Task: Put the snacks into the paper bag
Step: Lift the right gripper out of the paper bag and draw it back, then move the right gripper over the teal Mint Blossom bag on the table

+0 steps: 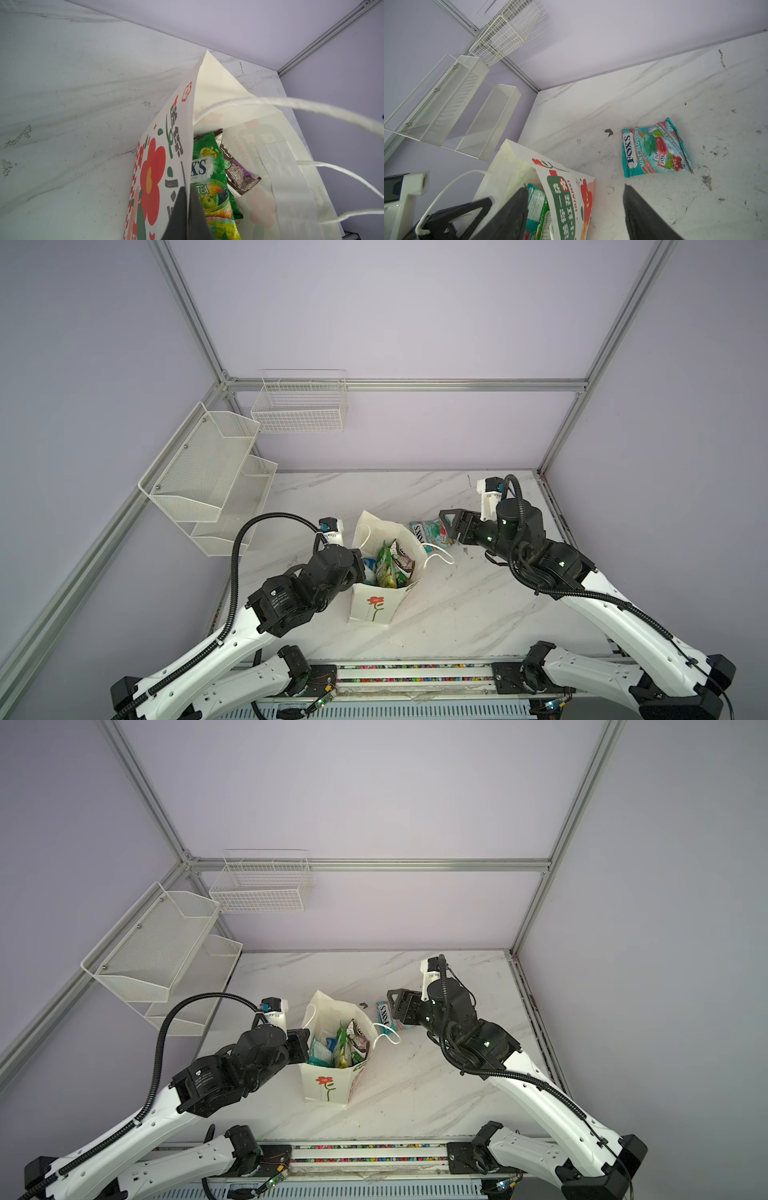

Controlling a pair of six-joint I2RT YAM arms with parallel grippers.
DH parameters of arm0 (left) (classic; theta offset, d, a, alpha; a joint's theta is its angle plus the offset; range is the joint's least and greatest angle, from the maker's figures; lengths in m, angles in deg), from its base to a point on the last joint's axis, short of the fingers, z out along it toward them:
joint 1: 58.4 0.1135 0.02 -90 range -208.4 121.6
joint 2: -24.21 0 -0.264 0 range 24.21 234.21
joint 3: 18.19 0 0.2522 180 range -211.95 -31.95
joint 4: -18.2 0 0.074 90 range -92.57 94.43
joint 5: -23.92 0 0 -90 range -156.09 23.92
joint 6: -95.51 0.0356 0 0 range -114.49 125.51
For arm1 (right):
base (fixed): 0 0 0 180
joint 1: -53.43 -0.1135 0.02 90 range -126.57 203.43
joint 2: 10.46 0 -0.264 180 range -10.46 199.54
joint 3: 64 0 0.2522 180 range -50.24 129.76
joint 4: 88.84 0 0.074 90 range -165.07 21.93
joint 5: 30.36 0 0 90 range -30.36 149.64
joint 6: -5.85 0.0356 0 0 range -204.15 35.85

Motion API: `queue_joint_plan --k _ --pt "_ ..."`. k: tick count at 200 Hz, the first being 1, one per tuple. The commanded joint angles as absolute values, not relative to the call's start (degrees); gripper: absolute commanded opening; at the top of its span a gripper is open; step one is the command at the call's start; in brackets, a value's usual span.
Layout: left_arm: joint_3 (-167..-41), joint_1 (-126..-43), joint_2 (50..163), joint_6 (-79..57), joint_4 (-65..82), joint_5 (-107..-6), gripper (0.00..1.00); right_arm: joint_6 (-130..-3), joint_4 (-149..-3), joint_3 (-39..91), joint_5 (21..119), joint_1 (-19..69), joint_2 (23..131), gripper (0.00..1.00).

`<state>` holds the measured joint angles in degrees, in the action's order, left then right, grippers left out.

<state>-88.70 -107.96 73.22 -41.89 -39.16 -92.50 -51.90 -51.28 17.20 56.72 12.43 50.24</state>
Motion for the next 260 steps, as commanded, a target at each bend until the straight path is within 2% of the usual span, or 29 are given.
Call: queue_joint_plan --k 1,169,231,260 --pt "-89.96 -107.79 72.83 -41.52 -38.58 -93.51 0.0 -52.86 -50.11 15.82 58.87 13.89 50.62 0.73" --pt "-91.36 -107.79 73.81 -41.16 -38.76 -93.34 0.0 -53.97 -50.9 11.67 67.1 24.4 56.6 0.76" --pt "-91.79 -107.76 74.23 -40.99 -38.85 -93.24 0.0 -54.06 -51.83 10.2 63.33 25.57 57.31 0.79" --pt "-91.89 -107.78 74.56 -40.99 -38.81 -93.24 0.0 -56.64 -54.14 7.62 69.31 27.95 57.94 0.82"
